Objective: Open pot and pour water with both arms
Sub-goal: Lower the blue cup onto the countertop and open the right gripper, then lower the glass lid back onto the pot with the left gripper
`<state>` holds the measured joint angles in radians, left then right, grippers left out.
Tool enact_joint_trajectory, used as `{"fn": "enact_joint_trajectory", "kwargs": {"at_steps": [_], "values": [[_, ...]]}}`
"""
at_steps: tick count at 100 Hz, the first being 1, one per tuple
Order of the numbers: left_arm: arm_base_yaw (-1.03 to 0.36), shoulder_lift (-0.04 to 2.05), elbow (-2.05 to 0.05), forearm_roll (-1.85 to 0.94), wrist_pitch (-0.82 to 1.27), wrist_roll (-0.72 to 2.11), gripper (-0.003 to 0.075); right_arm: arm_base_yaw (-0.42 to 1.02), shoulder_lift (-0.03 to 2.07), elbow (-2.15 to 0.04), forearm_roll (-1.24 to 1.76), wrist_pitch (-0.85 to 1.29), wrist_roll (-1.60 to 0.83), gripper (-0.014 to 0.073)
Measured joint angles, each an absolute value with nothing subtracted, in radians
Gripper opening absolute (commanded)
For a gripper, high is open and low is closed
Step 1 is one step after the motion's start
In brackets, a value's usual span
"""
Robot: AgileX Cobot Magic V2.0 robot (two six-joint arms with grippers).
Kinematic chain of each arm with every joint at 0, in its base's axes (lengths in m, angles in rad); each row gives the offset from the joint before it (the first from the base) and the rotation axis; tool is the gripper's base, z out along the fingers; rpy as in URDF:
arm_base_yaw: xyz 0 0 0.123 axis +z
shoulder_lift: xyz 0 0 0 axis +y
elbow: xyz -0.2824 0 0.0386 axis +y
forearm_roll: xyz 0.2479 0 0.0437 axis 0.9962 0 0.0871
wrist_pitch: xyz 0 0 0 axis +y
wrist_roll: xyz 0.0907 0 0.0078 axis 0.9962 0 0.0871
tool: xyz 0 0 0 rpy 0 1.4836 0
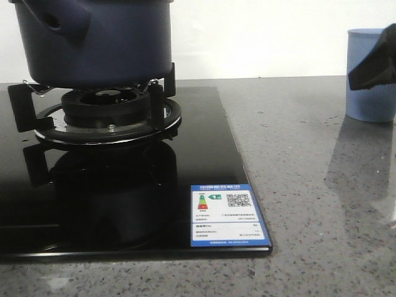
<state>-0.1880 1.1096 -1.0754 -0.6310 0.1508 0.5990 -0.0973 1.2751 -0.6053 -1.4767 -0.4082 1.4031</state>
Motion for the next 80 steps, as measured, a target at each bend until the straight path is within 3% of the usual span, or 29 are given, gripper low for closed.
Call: {"fn": "enact_joint_trajectory", "kwargs": {"at_steps": [46,80], "values": [[-0.369,1.181,-1.075,-0.633,0.156,0.599,0.0306,-0.097,0.969,-0.385,-1.501,-0.338,1.497,0.0646],[-0.432,1.301,-1.075,-0.633,0.156,0.599,0.0306,-0.097,0.784,-0.360,-1.501,-0.325,1.552,0.0646]]}}
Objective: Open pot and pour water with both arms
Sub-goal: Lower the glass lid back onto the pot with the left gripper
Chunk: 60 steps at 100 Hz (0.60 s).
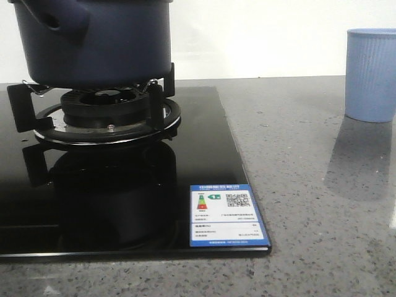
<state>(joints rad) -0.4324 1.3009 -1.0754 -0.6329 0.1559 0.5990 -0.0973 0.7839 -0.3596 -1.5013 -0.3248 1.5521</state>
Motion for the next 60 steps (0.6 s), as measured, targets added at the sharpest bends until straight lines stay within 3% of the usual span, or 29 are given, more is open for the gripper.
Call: {"fn": "enact_joint_trajectory", "kwargs": {"at_steps": [60], "values": [[-0.432,1.357,-1.075,-0.643,0.156,0.599,0.0309,-0.097,0.777,-0.360,-1.501,-0.324,1.565,0.0646]]}}
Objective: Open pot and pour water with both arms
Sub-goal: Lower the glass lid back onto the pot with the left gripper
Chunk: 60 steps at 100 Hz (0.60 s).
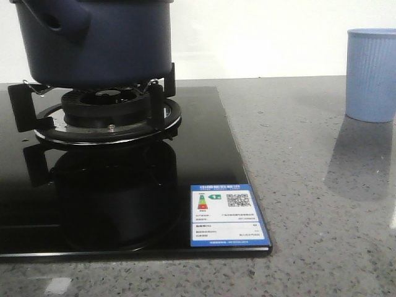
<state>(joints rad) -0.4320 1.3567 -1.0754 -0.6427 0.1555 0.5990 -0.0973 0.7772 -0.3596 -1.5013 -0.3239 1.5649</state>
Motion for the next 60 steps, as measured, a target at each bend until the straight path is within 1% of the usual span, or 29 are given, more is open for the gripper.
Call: {"fn": "enact_joint_trajectory", "kwargs": {"at_steps": [5,15,20,38,60], "values": [[-0.432,1.359,-1.075,-0.643,0.156,0.599,0.0330,-0.097,0.777,-0.360,-1.501,-0.324,1.565,0.0646],[-0.433,1.359,-1.075,-0.643,0.156,0.599,0.0417,-0.097,0.777,-0.360,-1.503,-0.324,1.565,0.0646],[-0.433,1.359,-1.075,-0.643,0.157,0.599,0.0442,-0.097,0.777,-0.360,-1.503,-0.322,1.565,0.0646],[-0.433,1.353,-1.075,-0.643,0.166,0.599,0.0442,-0.097,0.777,-0.360,-1.505,-0.322,1.567,0.0646],[-0.433,1.278,-1.075,-0.641,0.184,0.599,0.0442,-0.097,0.777,-0.360,-1.505,-0.322,1.567,0.0646]]}}
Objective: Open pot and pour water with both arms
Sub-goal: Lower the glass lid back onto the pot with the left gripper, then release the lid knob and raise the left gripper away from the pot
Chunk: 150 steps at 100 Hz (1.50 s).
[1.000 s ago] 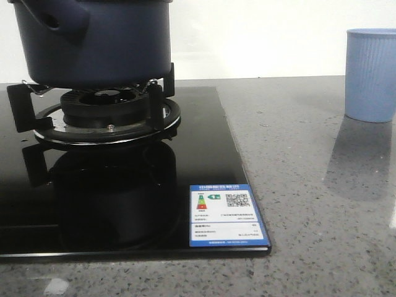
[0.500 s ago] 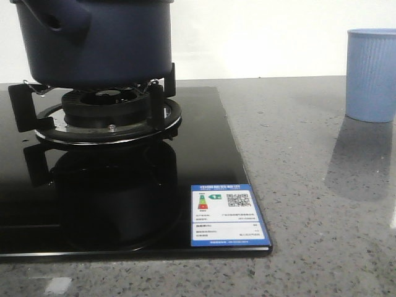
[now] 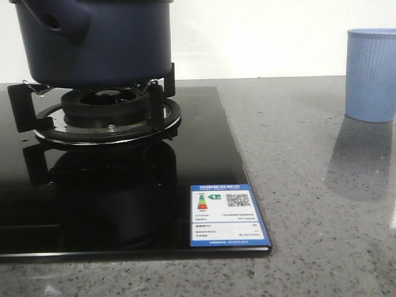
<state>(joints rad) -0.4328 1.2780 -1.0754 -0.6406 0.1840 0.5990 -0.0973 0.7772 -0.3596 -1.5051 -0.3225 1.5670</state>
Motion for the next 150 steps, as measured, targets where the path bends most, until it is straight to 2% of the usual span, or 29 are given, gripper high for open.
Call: {"fn": "enact_joint_trajectory", "kwargs": {"at_steps": [127,134,150], "values": [[-0.433,1.359,-1.075,-0.638,0.171,0.599,0.0444,-0.097,0.777,-0.360,-1.505,-0.329,1.571,0.0646],[-0.433,1.359,-1.075,-0.639,0.171,0.599,0.0467,-0.097,0.777,-0.360,-1.505,-0.329,1.571,0.0646],[-0.433,1.359,-1.075,-0.639,0.171,0.599,0.0634,-0.097,0.777,-0.360,-1.505,-0.329,1.571,0.0646]]}}
